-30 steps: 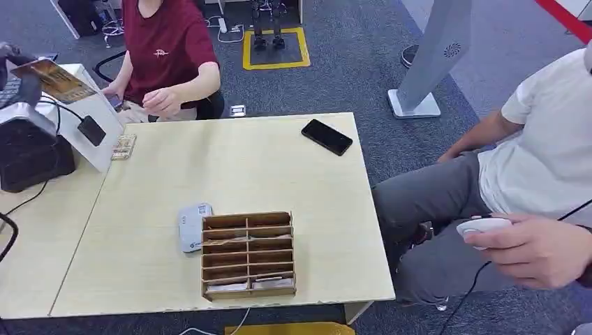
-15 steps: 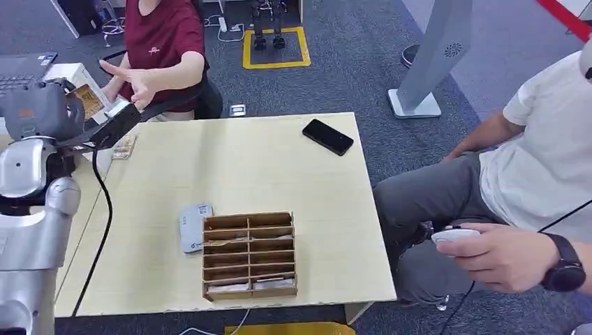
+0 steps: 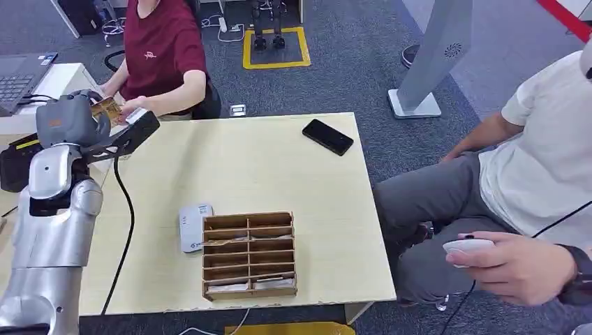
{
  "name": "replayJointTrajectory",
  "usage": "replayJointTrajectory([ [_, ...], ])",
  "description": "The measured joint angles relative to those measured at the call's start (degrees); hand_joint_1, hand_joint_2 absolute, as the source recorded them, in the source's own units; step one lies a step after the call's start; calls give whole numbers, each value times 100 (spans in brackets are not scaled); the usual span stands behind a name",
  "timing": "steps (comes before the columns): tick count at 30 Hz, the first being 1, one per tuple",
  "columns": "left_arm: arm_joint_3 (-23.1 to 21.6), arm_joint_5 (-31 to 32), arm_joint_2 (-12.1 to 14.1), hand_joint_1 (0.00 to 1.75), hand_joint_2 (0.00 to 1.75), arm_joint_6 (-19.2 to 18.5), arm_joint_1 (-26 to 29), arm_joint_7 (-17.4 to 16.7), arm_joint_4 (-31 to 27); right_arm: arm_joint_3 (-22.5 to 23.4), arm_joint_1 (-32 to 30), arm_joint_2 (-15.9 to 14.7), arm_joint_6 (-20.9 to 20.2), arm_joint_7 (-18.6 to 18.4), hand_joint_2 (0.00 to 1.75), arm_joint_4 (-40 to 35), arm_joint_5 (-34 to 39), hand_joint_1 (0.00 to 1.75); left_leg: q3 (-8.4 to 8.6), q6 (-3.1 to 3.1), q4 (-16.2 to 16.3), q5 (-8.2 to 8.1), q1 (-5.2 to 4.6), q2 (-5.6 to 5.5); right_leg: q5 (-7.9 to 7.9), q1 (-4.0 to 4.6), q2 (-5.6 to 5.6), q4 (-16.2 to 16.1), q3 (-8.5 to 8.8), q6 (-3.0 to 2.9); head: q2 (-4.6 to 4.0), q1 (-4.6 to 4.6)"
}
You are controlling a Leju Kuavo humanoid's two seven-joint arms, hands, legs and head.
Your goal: Pass the card to the sensor for recognition and then transmit it.
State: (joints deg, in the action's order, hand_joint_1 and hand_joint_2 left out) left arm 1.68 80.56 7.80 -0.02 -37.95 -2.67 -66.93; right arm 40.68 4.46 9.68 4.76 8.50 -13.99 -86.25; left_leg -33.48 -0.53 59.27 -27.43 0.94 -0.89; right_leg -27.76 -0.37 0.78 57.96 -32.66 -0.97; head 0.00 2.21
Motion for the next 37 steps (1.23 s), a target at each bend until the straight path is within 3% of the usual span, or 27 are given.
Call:
replayJointTrajectory([
  [15,284,-48,61,0,175,232,286,273,-160,7,-60,-2,66,-7,0,0,7,0,-3,0,-2,0,1,-1,-1,1,-2,1,1,0,0,0],
  [18,444,-269,204,0,175,715,718,402,-552,66,-80,-2,129,9,0,0,22,0,2,-2,-7,-5,-1,24,-1,0,25,3,4,0,0,0],
  [22,1085,-744,313,0,175,1141,1677,780,-1295,193,-172,-2,166,-20,0,-13,31,0,-1,-1,-7,-15,1,35,-16,1,41,2,-2,-5,0,-2],
  [26,2246,-1785,328,0,175,1434,2697,1056,-1823,352,-220,-2,157,-98,0,-24,31,0,8,-9,-19,-43,1,68,-27,1,67,4,10,-8,0,-2],
  [28,3222,-2278,378,0,175,1574,3070,1373,-1709,437,-265,-2,157,-109,0,-39,26,0,17,-9,-18,-49,6,85,-38,5,80,3,3,-15,0,2],
  [30,4457,-2501,500,0,175,2018,3194,1644,-1087,531,-288,-2,157,-90,0,-52,22,0,28,-14,-18,-52,7,87,-41,5,86,3,-1,-17,0,2],
  [33,5571,-2874,628,0,175,2549,3223,1451,58,623,-276,-2,157,-52,0,-68,13,0,27,-14,-20,-52,9,67,-50,8,67,3,4,-22,0,15],
  [37,6455,-3008,481,0,175,3285,3257,688,1474,750,-216,9,122,-44,0,-70,9,0,25,-14,-19,-52,4,29,-56,4,27,0,20,-18,0,17],
])
